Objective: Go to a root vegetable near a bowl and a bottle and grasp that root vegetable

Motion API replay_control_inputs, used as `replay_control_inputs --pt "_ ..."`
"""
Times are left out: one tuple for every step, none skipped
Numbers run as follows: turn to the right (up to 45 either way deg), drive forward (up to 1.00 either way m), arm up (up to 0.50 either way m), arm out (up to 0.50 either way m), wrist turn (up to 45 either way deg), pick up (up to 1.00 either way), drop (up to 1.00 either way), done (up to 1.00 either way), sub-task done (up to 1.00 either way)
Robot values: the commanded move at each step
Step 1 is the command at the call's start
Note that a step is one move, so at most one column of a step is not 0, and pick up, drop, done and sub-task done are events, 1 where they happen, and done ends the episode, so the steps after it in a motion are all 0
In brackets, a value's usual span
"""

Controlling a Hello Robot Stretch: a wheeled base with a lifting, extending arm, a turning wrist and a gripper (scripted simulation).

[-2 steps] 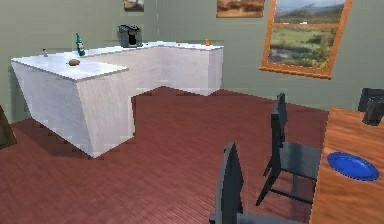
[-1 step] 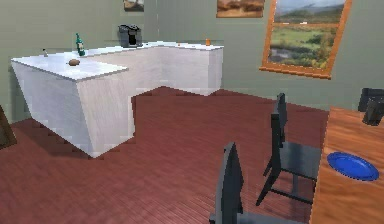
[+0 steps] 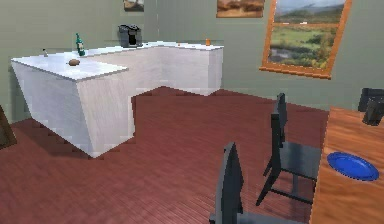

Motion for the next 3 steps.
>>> replay_control_inputs --pt "0.0 0.00 -0.28 0.00 0.0 0.00 0.00 0.00 0.00" --pt "0.0 0.00 0.00 0.00 0.0 1.00 0.00 0.00 0.00" --pt "0.0 0.00 0.10 0.00 0.0 0.00 0.00 0.00 0.00"
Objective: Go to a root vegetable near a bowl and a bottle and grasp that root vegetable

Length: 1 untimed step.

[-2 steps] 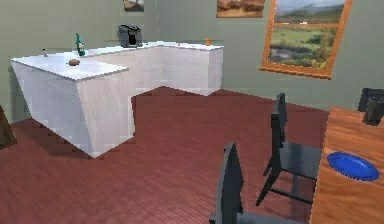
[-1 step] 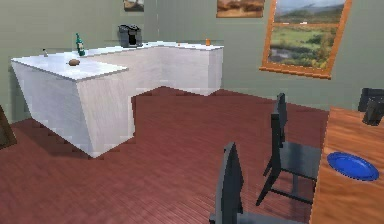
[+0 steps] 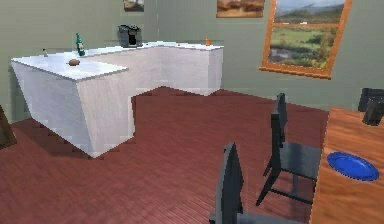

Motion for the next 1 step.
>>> replay_control_inputs --pt "0.0 0.00 0.00 0.00 0.0 0.00 0.00 1.00 0.00"
